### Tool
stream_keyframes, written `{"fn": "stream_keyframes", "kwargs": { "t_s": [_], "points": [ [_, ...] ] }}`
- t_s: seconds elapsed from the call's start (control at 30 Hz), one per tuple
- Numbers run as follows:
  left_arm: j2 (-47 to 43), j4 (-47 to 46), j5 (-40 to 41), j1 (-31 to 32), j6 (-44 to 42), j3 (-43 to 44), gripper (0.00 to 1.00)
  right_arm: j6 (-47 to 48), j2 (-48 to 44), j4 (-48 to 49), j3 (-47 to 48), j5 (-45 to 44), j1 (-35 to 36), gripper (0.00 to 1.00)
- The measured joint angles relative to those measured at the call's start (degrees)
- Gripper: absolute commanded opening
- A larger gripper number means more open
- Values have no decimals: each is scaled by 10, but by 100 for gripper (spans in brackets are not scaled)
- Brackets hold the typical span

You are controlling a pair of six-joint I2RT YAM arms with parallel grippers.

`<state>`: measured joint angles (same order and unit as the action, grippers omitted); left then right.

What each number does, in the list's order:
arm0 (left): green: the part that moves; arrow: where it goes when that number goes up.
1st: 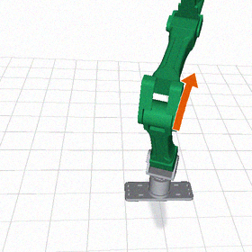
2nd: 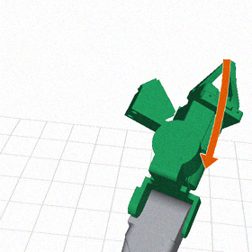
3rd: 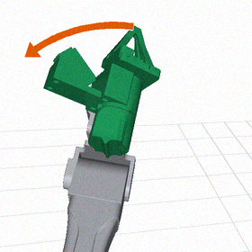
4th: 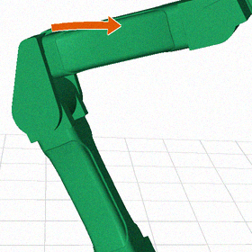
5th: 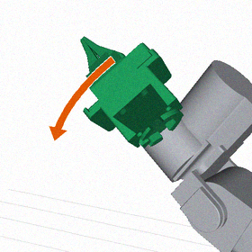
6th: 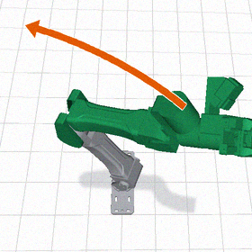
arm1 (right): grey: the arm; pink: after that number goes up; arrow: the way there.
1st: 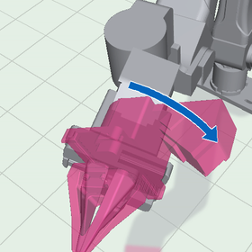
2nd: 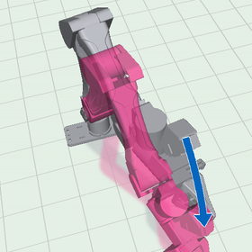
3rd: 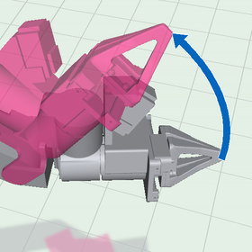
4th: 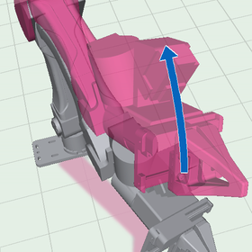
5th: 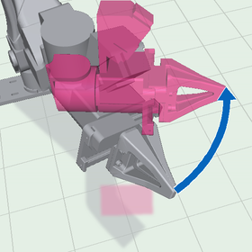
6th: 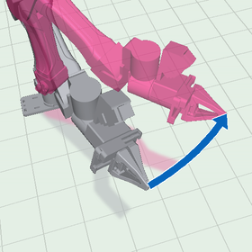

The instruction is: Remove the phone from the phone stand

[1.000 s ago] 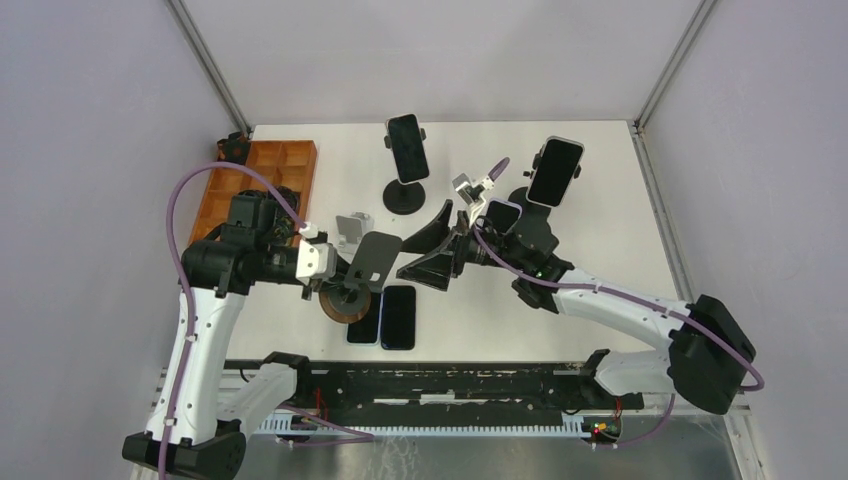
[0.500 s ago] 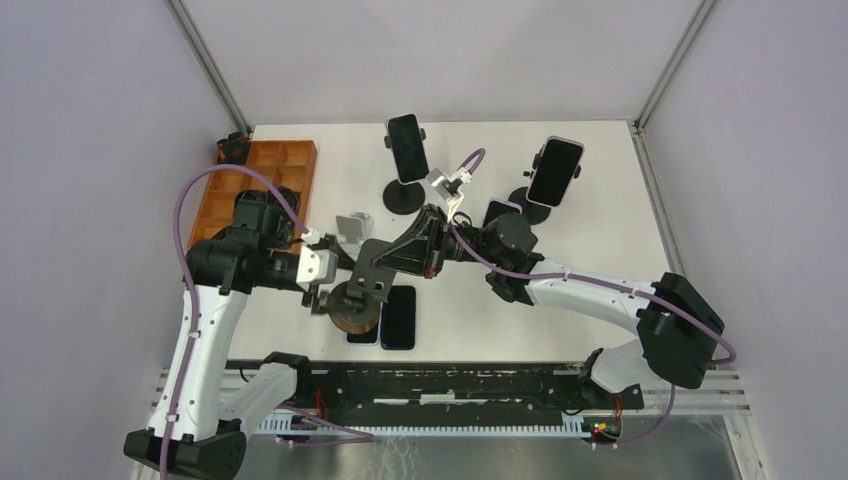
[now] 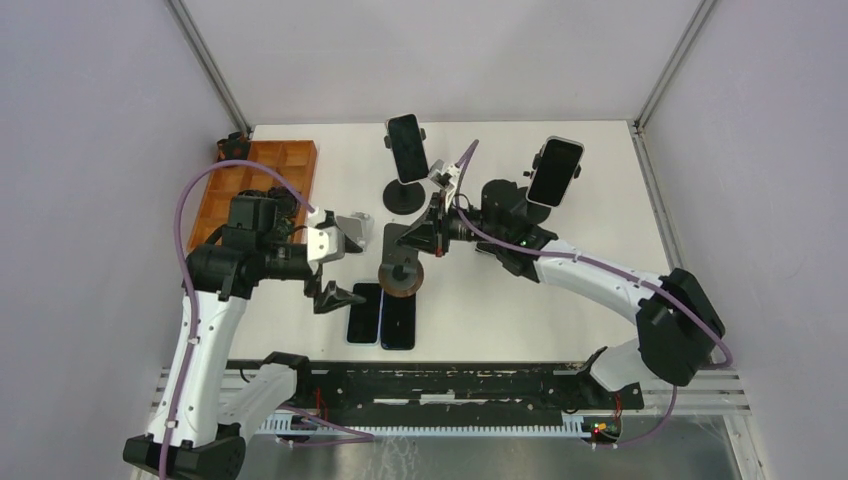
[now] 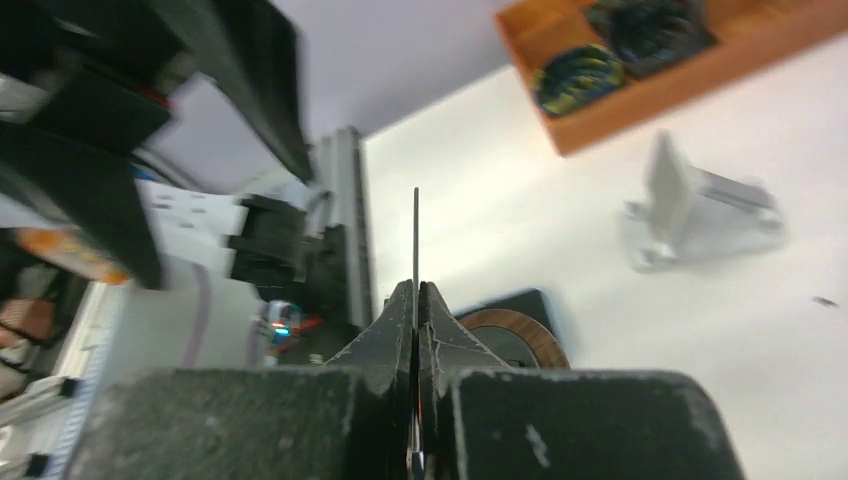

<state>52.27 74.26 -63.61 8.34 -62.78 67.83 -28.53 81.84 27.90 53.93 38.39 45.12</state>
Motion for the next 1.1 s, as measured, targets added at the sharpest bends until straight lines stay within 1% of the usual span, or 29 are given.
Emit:
{"fn": "stream_keyframes", "kwargs": {
  "t_s": [0.07, 0.13, 0.27, 0.37, 0.6, 1.0, 1.03, 1.07, 1.1],
  "points": [
    [-7, -55, 37, 0, 76, 1, 100, 41, 24, -43, 22, -4, -19, 0],
    [-8, -88, 71, 0, 123, 7, 100, 87, 64, -89, 55, -13, -34, 0],
    [-10, -115, 113, 0, 165, 26, 100, 145, 147, -143, 116, -24, -47, 0],
    [-13, -122, 132, 0, 189, 27, 100, 171, 200, -159, 141, -27, -50, 0],
    [-9, -124, 146, 0, 220, 29, 100, 180, 242, -138, 146, -24, -59, 0],
    [-11, -125, 145, 0, 221, 31, 100, 148, 306, -44, 169, 8, -82, 0],
    [-11, -125, 145, 0, 221, 31, 100, 146, 310, -43, 173, 12, -84, 5],
    [-11, -125, 145, 0, 221, 31, 100, 143, 316, -41, 179, 17, -86, 16],
    [-12, -125, 145, 0, 221, 31, 100, 143, 319, -42, 183, 17, -88, 31]
  ]
}}
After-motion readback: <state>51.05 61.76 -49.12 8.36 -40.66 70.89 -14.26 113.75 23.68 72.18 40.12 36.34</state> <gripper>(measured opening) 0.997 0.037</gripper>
